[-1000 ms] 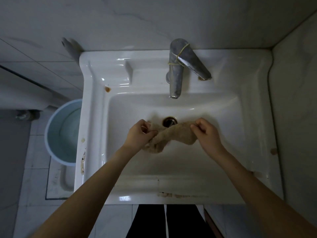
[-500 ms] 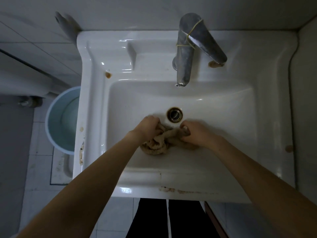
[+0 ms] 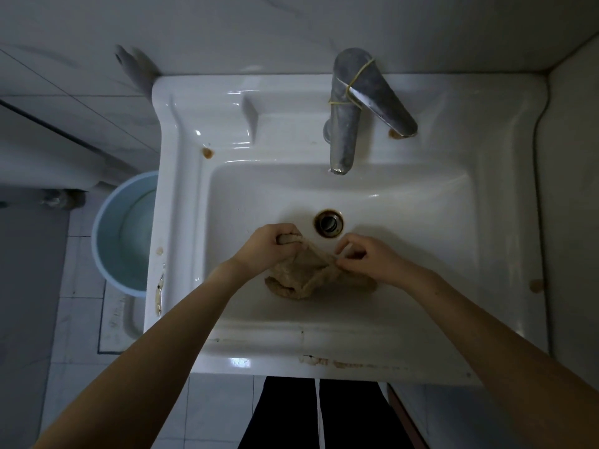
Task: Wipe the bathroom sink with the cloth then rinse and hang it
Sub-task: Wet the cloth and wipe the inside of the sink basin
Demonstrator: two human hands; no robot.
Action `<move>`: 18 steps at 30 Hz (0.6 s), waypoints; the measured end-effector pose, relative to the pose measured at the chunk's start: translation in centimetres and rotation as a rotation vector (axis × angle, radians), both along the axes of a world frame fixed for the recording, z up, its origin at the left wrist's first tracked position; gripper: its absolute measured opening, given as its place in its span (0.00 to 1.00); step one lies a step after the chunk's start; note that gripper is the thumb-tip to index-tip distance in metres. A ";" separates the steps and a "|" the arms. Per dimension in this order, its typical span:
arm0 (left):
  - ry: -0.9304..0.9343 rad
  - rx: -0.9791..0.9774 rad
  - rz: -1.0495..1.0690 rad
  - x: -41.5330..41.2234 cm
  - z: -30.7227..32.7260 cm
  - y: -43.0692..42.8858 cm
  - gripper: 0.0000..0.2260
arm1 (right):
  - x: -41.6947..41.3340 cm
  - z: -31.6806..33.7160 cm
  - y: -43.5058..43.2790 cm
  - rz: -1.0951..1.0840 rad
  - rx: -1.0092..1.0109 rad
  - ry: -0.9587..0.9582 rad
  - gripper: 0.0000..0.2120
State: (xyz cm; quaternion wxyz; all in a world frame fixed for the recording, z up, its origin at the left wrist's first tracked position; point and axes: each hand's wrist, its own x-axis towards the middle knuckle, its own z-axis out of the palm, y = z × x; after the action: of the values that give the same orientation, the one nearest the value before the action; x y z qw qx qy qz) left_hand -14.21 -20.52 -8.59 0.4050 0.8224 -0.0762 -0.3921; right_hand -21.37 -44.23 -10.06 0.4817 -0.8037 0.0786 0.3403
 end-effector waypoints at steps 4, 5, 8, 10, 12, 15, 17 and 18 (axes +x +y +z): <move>0.047 -0.056 0.013 -0.3 1.4 -0.3 0.16 | 0.4 1.1 -0.4 0.259 -0.175 -0.089 0.07; 0.070 -0.073 0.020 -0.3 1.7 -0.4 0.17 | 0.5 1.3 -0.6 0.243 -0.179 -0.103 0.07; 0.116 -0.082 0.022 0.0 2.2 -0.1 0.17 | 0.4 1.5 -1.5 0.074 -0.102 -0.094 0.07; 0.151 -0.090 0.052 0.3 2.2 0.3 0.16 | 0.2 1.4 -2.2 -0.037 -0.052 -0.083 0.10; 0.180 -0.119 0.113 0.5 2.0 0.8 0.20 | -0.3 1.3 -2.4 -0.080 -0.035 -0.076 0.13; 0.206 -0.157 0.216 0.5 1.7 1.6 0.24 | -0.8 0.8 -2.7 -0.054 -0.048 -0.066 0.14; 0.221 -0.164 0.271 0.5 1.3 1.9 0.20 | -0.8 0.5 -3.1 -0.091 -0.024 -0.064 0.15; 0.240 -0.162 0.297 0.5 1.1 1.9 0.19 | -0.7 0.4 -3.3 -0.143 0.014 -0.063 0.14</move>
State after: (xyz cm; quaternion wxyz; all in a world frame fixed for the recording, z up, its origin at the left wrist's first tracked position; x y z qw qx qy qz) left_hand -13.70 -18.58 -7.51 0.5293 0.7368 0.0632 -0.4159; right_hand -22.10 -47.53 -9.61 0.5127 -0.8029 0.1183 0.2804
